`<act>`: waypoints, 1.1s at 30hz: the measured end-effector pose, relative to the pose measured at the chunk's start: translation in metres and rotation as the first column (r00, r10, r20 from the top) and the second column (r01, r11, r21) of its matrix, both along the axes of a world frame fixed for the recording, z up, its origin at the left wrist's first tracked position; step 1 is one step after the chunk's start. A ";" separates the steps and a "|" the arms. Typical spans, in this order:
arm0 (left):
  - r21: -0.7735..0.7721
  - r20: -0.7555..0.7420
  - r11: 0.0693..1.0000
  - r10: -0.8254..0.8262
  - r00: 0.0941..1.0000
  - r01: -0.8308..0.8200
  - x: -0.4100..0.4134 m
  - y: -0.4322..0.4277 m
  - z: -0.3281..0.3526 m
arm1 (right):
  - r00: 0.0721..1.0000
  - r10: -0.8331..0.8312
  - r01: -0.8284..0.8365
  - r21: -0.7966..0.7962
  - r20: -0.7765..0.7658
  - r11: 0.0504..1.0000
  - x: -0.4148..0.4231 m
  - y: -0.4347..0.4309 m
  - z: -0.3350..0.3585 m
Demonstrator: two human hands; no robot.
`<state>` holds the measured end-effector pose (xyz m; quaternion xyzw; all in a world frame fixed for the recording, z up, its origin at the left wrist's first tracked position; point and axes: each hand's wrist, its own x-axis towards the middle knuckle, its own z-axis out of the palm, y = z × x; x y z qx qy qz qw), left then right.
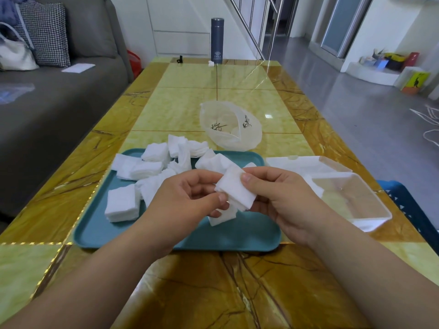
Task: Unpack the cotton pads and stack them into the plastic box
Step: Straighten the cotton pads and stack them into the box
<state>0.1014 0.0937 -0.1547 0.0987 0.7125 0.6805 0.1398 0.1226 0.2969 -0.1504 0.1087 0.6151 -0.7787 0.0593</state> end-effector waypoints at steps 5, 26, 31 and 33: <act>0.007 0.021 1.000 0.009 1.000 -0.009 0.000 0.000 0.000 | 1.000 0.004 -0.004 0.001 -0.013 1.000 -0.001 -0.002 -0.001; 0.102 0.197 0.995 -0.034 0.980 0.014 -0.002 -0.001 -0.001 | 0.993 0.024 -0.006 0.147 -0.120 0.989 0.002 -0.010 0.000; 0.088 0.152 0.996 -0.032 0.988 0.018 -0.001 0.000 -0.002 | 0.990 0.039 -0.011 0.198 -0.138 0.980 0.003 -0.012 -0.001; 0.072 0.116 0.997 -0.009 0.993 0.001 0.000 0.001 0.000 | 0.992 0.032 -0.007 0.199 -0.126 0.980 0.003 -0.013 -0.001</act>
